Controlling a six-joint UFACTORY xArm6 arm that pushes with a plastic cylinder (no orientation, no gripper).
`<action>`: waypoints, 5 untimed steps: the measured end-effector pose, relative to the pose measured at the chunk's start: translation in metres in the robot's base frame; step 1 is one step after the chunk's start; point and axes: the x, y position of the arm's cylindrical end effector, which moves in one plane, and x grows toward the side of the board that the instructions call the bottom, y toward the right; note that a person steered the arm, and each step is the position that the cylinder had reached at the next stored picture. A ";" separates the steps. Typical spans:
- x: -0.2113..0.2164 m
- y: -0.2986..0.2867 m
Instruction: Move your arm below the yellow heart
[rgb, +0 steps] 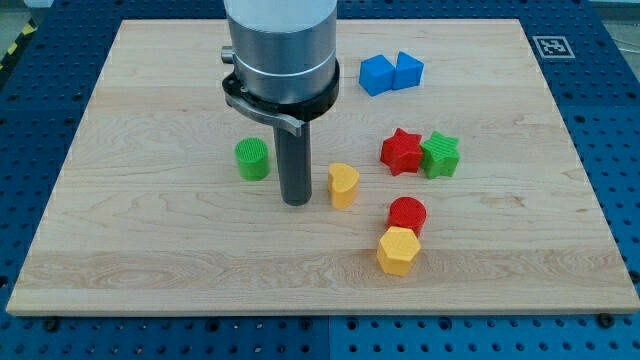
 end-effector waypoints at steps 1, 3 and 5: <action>0.011 0.003; 0.016 0.040; 0.025 0.048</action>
